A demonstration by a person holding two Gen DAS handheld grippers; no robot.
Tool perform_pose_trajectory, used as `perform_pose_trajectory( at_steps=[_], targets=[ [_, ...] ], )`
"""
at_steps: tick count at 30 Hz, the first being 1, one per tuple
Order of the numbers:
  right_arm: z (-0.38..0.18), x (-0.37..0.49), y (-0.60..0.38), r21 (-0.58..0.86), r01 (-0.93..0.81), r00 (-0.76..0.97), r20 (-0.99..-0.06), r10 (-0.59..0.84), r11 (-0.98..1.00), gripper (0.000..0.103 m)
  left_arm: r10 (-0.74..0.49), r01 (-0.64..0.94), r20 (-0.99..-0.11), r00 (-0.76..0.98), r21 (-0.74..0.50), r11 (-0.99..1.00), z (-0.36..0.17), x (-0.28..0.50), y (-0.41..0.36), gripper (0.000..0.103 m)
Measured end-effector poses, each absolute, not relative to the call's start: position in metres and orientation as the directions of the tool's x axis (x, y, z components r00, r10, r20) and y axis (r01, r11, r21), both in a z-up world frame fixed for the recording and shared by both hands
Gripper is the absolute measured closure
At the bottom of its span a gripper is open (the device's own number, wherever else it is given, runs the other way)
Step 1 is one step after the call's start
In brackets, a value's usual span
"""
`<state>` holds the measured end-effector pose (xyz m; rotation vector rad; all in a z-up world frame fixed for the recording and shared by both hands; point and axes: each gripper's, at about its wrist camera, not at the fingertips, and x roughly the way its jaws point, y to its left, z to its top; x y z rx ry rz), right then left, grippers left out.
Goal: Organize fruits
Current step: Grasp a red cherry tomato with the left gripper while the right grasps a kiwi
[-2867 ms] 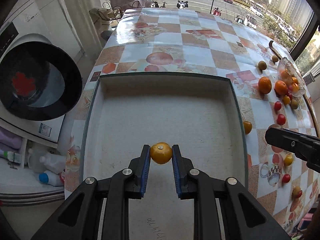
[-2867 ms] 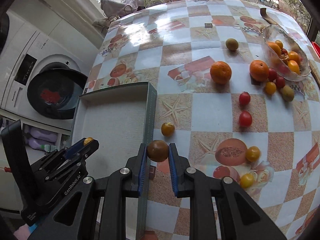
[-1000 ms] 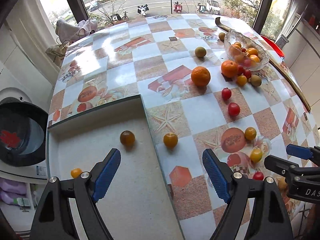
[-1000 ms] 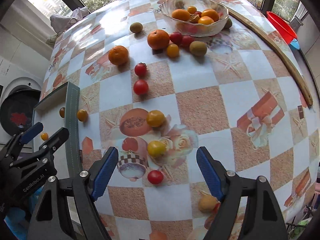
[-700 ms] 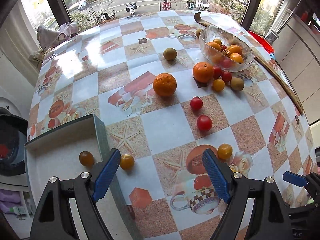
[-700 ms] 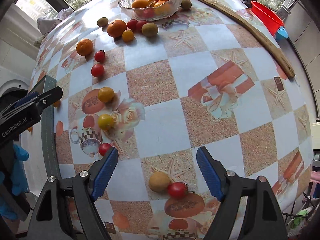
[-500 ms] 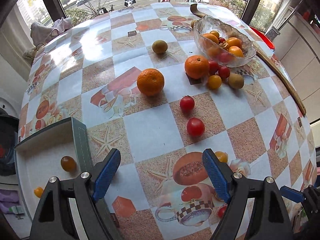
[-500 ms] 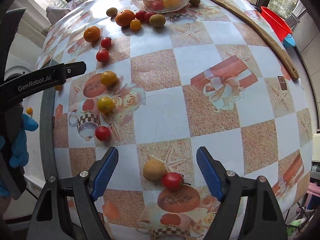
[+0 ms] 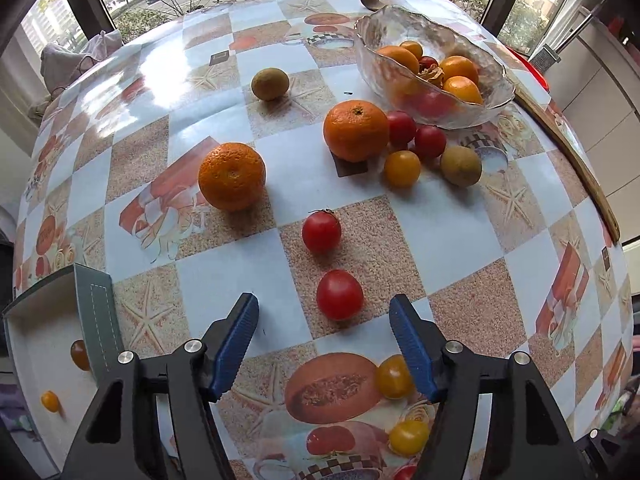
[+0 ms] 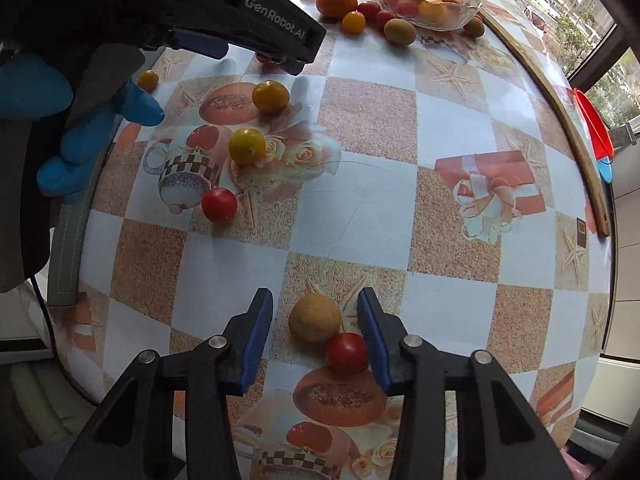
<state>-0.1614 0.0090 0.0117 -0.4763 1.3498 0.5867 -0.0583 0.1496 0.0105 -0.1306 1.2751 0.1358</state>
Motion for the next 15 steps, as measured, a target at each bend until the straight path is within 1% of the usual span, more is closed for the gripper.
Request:
perform_pose_trajectory(
  at_steps=[1,2,5,7,8,10,12,15],
  targets=[
    [0.011,-0.163,0.01,0.005,-0.648,0.122,-0.986,0.11,0.761,0.063,0.031,-0.176,-0.958,0.285,-0.021,0.984,0.01,-0.058,0.149,0.033],
    [0.011,-0.164,0.011,0.001,-0.654,0.123,-0.987,0.108,0.756,0.064,0.03,-0.181,-0.958,0.287,-0.023,0.983,0.01,-0.057,0.149,0.033],
    [0.012,-0.171,0.013,-0.006,-0.672,0.123,-0.987,0.103,0.741,0.074,0.038,-0.193,-0.956,0.291,-0.02,0.981,0.01,-0.057,0.15,0.043],
    [0.012,-0.173,0.014,-0.014,-0.677,0.13,-0.986,0.101,0.736,0.075,0.035,-0.192,-0.954,0.299,-0.024,0.981,0.012,-0.057,0.15,0.061],
    [0.012,-0.175,0.014,-0.01,-0.673,0.129,-0.986,0.104,0.739,0.075,0.03,-0.192,-0.953,0.303,-0.03,0.981,0.013,-0.057,0.15,0.065],
    [0.013,-0.176,0.011,0.009,-0.651,0.125,-0.985,0.12,0.759,0.075,-0.008,-0.179,-0.949,0.315,-0.068,0.981,0.015,-0.06,0.152,0.081],
    [0.018,-0.168,0.002,0.07,-0.603,0.099,-0.982,0.162,0.795,0.075,-0.001,-0.179,-0.949,0.317,-0.061,0.982,0.018,-0.062,0.152,0.081],
    [0.025,-0.149,-0.015,0.183,-0.485,0.053,-0.97,0.237,0.855,0.075,-0.026,-0.197,-0.945,0.327,-0.095,0.976,0.024,-0.069,0.157,0.081]
  ],
)
